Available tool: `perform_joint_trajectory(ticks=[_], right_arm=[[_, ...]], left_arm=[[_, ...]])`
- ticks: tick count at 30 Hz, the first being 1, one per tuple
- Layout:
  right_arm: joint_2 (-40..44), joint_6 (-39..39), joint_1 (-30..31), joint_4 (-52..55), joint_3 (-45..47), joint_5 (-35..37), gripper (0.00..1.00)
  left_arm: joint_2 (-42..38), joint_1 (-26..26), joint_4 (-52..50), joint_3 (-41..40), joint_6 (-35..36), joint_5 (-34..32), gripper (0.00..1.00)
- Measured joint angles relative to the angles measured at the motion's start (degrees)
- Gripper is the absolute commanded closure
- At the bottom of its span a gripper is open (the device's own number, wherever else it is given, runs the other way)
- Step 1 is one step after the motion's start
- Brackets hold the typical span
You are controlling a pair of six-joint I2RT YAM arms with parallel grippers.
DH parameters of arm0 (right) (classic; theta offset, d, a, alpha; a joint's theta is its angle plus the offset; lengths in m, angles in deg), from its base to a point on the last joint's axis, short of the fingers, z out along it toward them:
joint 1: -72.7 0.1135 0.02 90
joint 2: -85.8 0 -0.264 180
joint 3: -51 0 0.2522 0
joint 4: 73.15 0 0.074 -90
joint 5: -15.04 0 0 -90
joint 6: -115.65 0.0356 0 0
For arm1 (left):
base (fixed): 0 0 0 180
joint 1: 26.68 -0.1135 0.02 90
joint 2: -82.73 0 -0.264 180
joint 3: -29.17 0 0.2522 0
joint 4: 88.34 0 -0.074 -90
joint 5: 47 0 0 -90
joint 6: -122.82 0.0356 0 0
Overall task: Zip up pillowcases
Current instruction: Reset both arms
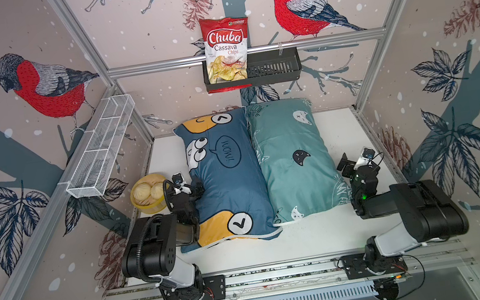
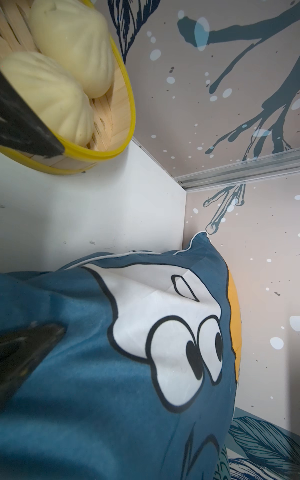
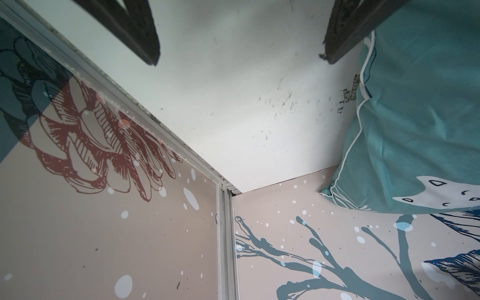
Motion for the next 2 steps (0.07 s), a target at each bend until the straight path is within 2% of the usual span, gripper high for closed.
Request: perform_joint_trajectory(ticks=[2], right_arm=[[0.04, 0.0, 0.0, -0.02, 0.07, 0.0, 0.0]], left_arm=[[0.0, 0.0, 0.0, 0.0, 0.0, 0.0, 0.0]])
